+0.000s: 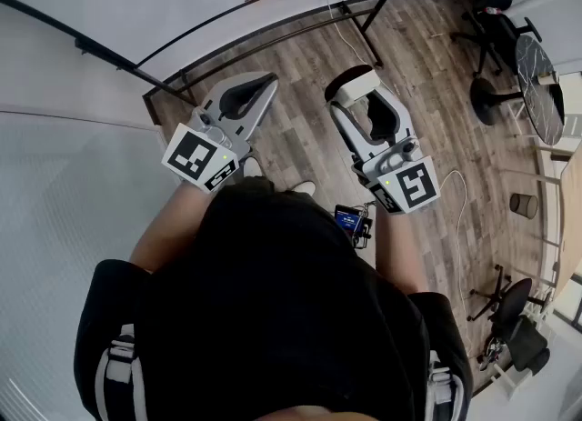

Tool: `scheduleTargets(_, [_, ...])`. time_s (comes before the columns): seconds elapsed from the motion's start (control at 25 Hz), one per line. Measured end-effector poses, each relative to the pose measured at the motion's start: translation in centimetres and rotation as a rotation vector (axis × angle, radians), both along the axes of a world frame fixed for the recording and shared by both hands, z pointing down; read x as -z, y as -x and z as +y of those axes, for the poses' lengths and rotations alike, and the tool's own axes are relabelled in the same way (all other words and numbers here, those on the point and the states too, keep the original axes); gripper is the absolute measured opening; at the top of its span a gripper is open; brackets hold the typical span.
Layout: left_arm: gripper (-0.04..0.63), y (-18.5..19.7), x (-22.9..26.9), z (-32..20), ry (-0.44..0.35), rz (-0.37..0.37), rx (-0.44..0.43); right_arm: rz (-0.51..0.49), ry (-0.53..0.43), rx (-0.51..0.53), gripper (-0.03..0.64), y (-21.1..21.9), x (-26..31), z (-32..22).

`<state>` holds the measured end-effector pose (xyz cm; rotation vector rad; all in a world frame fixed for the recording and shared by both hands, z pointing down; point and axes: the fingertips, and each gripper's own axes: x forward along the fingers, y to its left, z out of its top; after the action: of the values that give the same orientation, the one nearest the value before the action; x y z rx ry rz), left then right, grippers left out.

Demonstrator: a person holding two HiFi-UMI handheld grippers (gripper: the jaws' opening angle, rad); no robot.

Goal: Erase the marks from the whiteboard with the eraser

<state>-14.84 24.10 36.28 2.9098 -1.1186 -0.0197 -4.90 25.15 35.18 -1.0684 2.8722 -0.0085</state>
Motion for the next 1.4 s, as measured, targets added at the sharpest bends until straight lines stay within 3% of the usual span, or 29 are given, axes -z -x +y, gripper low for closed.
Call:
scheduleTargets(0.72, [0.006, -4.0, -0.4, 1.3, -0.021, 0.007, -0.087, 0.076, 0.018, -0.031, 0.235, -2.3, -0.6, 2.1])
scheduleTargets(1.4, [0.007, -12.1, -0.3, 1.7, -0.028, -0.007, -0.128, 0.071, 0.003, -0.132, 0.235, -10.5, -1.2, 3.2])
